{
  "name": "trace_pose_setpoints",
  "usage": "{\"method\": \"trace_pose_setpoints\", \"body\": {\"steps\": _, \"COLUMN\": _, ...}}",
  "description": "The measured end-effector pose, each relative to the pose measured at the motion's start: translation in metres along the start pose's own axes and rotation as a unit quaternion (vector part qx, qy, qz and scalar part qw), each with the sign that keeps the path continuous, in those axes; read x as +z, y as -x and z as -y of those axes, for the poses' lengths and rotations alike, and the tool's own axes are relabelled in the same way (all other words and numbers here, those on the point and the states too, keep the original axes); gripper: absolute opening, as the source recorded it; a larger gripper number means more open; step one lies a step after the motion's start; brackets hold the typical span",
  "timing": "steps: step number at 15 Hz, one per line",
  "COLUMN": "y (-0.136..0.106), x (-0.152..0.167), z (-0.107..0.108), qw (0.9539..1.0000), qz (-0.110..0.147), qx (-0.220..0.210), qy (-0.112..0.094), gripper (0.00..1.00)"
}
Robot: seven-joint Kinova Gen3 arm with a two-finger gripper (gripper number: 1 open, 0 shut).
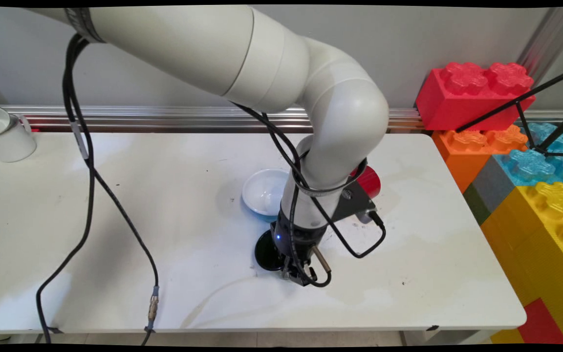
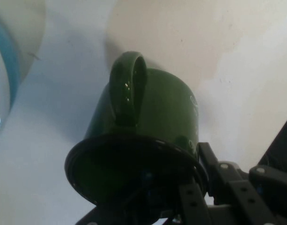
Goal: Place the picked object on the table
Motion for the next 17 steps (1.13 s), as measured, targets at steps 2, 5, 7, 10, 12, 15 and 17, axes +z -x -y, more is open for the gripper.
{"method": "trace_pose_setpoints", "body": {"steps": 2, "y": -0.001, "x": 0.004, "z": -0.001, "qw": 1.0000, "qz": 0.004, "qx": -0.001, "qy": 0.002, "gripper": 0.00}}
{"method": "trace_pose_setpoints", "body": {"steps": 5, "y": -0.002, "x": 0.007, "z": -0.002, "qw": 1.0000, "qz": 0.008, "qx": -0.002, "qy": 0.003, "gripper": 0.00}}
{"method": "trace_pose_setpoints", "body": {"steps": 7, "y": -0.003, "x": 0.009, "z": -0.002, "qw": 0.9999, "qz": 0.009, "qx": -0.003, "qy": 0.003, "gripper": 0.00}}
{"method": "trace_pose_setpoints", "body": {"steps": 10, "y": -0.005, "x": 0.012, "z": -0.002, "qw": 0.9999, "qz": 0.008, "qx": -0.005, "qy": 0.003, "gripper": 1.00}}
{"method": "trace_pose_setpoints", "body": {"steps": 12, "y": -0.006, "x": 0.013, "z": 0.000, "qw": 0.9999, "qz": 0.005, "qx": -0.009, "qy": 0.001, "gripper": 1.00}}
{"method": "trace_pose_setpoints", "body": {"steps": 15, "y": -0.007, "x": 0.014, "z": 0.003, "qw": 0.9999, "qz": 0.001, "qx": -0.016, "qy": -0.001, "gripper": 1.00}}
{"method": "trace_pose_setpoints", "body": {"steps": 17, "y": -0.007, "x": 0.014, "z": 0.006, "qw": 0.9998, "qz": -0.004, "qx": -0.021, "qy": -0.002, "gripper": 1.00}}
